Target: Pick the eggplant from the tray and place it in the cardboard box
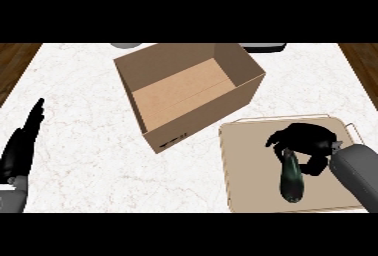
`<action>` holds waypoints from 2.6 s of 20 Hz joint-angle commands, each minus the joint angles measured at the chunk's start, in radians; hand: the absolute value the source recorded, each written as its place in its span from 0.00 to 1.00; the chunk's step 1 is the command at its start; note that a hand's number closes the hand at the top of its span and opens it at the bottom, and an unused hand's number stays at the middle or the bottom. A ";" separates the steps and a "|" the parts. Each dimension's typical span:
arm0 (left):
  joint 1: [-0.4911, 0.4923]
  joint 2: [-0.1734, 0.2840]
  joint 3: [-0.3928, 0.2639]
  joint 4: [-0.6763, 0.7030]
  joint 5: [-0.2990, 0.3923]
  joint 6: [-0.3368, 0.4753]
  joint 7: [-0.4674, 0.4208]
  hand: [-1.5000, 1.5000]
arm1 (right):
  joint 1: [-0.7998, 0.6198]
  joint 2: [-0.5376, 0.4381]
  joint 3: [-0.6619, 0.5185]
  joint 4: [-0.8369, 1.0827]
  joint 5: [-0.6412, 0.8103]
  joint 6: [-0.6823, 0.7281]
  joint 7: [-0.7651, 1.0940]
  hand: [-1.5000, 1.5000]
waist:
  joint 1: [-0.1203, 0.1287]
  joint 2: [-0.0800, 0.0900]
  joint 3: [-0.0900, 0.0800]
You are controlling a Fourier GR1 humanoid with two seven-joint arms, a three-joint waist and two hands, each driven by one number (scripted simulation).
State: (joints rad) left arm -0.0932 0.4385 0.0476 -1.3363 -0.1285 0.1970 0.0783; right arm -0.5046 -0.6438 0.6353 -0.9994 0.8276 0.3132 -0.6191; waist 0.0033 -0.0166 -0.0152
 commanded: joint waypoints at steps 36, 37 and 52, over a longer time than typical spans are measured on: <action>-0.037 -0.010 0.067 0.065 -0.014 -0.062 -0.049 0.50 | -0.346 0.551 -0.461 -0.359 0.062 -0.359 1.177 1.00 | 0.011 0.021 0.015; -0.036 -0.009 0.059 0.007 -0.020 -0.057 0.009 0.50 | -0.371 0.607 -0.444 -0.332 0.075 -0.384 1.210 1.00 | 0.016 0.020 0.015; -0.044 -0.043 0.030 -0.033 -0.054 -0.065 0.017 0.50 | -0.754 0.643 -0.642 0.482 -0.031 -0.690 1.000 1.00 | 0.062 0.034 0.015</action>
State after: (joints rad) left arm -0.1456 0.4003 0.0853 -1.3218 -0.1812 0.1379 0.0655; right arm -1.1851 -0.0050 0.0161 -0.6862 0.8008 -0.2985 0.4151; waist 0.0486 0.0158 -0.0006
